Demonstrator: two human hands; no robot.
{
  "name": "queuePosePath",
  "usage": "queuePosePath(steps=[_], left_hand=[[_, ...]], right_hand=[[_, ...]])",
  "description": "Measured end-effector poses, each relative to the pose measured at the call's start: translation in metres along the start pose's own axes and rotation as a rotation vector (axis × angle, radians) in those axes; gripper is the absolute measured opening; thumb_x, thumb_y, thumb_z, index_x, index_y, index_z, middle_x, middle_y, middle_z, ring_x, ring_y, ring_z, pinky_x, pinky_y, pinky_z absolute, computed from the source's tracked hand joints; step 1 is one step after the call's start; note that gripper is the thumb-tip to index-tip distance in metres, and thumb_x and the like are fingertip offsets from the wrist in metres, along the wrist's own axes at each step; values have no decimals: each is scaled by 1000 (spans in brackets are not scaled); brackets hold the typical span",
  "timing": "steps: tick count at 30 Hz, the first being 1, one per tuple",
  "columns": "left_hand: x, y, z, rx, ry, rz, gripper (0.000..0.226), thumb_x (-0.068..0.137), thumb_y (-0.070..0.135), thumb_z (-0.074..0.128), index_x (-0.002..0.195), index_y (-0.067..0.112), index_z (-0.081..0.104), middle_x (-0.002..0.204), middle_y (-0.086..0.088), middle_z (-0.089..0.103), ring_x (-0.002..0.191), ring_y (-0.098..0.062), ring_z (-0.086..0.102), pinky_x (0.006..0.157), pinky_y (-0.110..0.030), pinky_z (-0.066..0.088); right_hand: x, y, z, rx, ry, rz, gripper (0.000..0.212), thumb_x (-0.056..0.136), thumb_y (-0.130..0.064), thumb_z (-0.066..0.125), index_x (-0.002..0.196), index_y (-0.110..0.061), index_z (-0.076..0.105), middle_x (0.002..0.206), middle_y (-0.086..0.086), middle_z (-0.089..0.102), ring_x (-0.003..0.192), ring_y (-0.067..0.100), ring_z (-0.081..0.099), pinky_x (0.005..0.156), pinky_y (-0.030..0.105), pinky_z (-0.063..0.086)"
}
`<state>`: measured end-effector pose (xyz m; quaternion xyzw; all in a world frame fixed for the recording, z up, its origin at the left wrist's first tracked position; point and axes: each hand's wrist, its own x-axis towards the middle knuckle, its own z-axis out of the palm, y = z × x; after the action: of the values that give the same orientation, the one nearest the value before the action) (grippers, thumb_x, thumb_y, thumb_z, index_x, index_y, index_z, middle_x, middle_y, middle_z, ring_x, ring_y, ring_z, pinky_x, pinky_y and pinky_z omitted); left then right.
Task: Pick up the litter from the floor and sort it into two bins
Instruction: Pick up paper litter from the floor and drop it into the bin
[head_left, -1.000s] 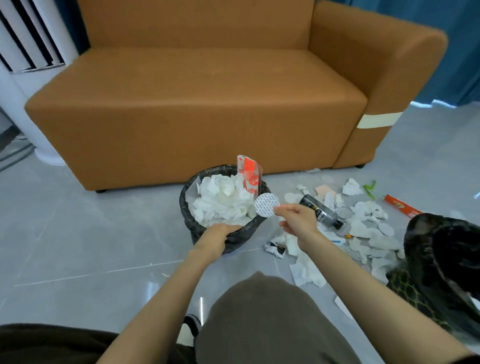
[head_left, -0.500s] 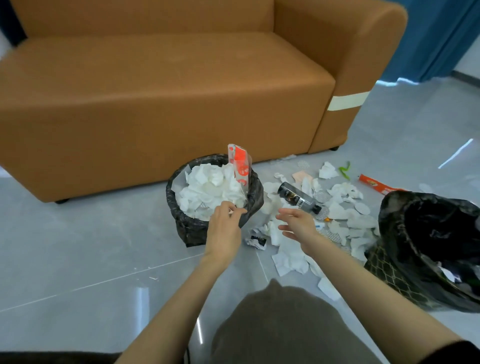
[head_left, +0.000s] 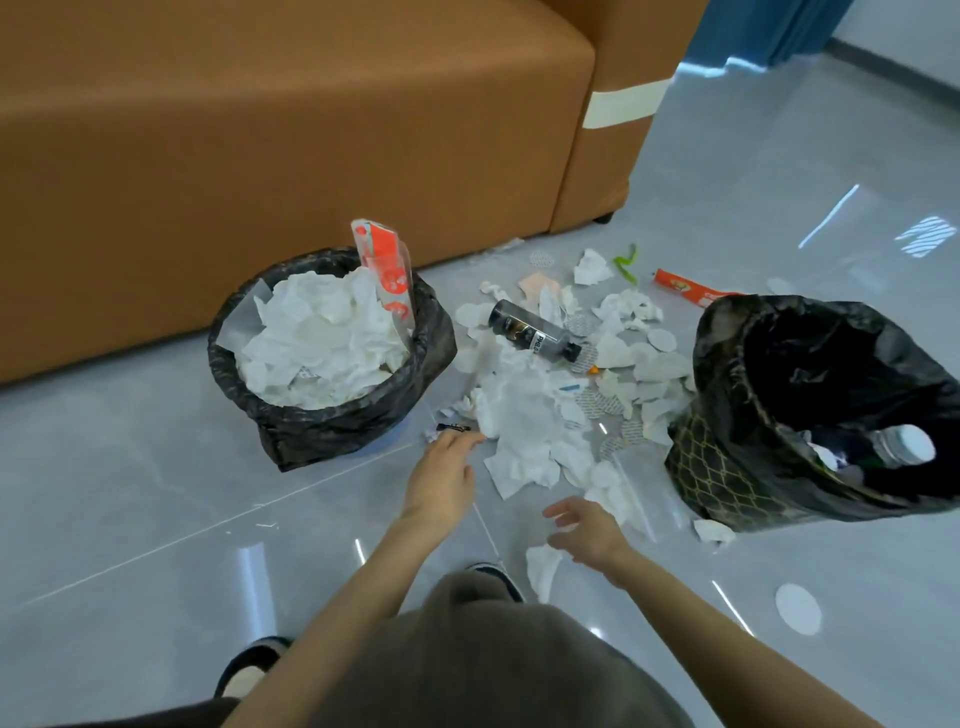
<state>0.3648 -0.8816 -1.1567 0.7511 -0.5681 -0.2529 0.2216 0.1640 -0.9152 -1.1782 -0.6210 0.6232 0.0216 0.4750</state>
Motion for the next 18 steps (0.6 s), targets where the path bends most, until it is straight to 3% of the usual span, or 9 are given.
queuePosePath(steps=[3, 8, 14, 18], left_hand=[[5, -1, 14, -89, -34, -51, 45, 90, 0, 46, 130, 20, 50, 127, -1, 50, 110, -19, 51, 93, -31, 44], [14, 1, 30, -211, -45, -130, 43, 90, 0, 45, 127, 20, 52, 122, 0, 50, 93, -10, 49, 84, -22, 41], [28, -4, 40, -317, -30, -188, 43, 90, -1, 46, 128, 19, 53, 120, -1, 53, 89, -10, 51, 79, -19, 40], [33, -11, 44, -386, 2, -277, 44, 87, -2, 45, 125, 17, 55, 119, -3, 56, 85, -11, 52, 77, -20, 40]], right_hand=[[2, 19, 15, -170, -20, -42, 41, 80, -10, 69, 118, -19, 59, 117, 7, 55, 107, 17, 54, 86, 23, 45], [6, 38, 36, -268, -51, -111, 50, 78, -10, 69, 124, -22, 54, 110, 0, 34, 90, 16, 49, 84, 13, 39], [21, 49, 47, -326, 11, -149, 26, 83, -15, 64, 109, -15, 62, 101, -5, 41, 98, 18, 53, 73, 16, 32], [26, 48, 44, -237, 120, -114, 14, 86, -16, 61, 99, -13, 65, 92, -3, 54, 81, 11, 51, 65, 16, 33]])
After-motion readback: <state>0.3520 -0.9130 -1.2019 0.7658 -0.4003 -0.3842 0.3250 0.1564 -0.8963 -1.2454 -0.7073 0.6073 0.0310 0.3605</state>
